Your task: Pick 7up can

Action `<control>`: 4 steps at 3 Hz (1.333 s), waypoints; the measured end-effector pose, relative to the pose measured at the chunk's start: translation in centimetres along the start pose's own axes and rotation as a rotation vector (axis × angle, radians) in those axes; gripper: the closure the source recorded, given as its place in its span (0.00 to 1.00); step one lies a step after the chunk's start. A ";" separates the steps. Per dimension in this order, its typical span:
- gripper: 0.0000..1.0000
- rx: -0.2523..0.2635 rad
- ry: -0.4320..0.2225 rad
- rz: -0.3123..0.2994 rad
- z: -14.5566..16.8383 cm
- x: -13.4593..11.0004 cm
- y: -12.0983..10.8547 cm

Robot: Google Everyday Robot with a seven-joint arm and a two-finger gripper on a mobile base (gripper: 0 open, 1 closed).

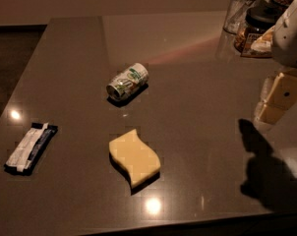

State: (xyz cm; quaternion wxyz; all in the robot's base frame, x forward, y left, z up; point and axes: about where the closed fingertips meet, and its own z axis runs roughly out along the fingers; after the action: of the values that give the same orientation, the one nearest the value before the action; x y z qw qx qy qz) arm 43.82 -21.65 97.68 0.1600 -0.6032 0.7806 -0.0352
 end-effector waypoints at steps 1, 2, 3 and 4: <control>0.00 0.000 0.000 0.000 0.0 0.0 0.0; 0.00 -0.007 -0.020 -0.045 0.4 -1.8 -1.1; 0.00 -0.015 -0.068 -0.120 2.2 -5.6 -3.5; 0.00 -0.033 -0.124 -0.215 4.9 -10.4 -5.2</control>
Offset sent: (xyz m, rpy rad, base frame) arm 0.0352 0.0315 0.0008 0.0156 0.0113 0.1153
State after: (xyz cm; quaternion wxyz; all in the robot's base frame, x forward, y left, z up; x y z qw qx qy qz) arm 52.42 -12.50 96.53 0.1935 -0.6871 0.7004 -0.0020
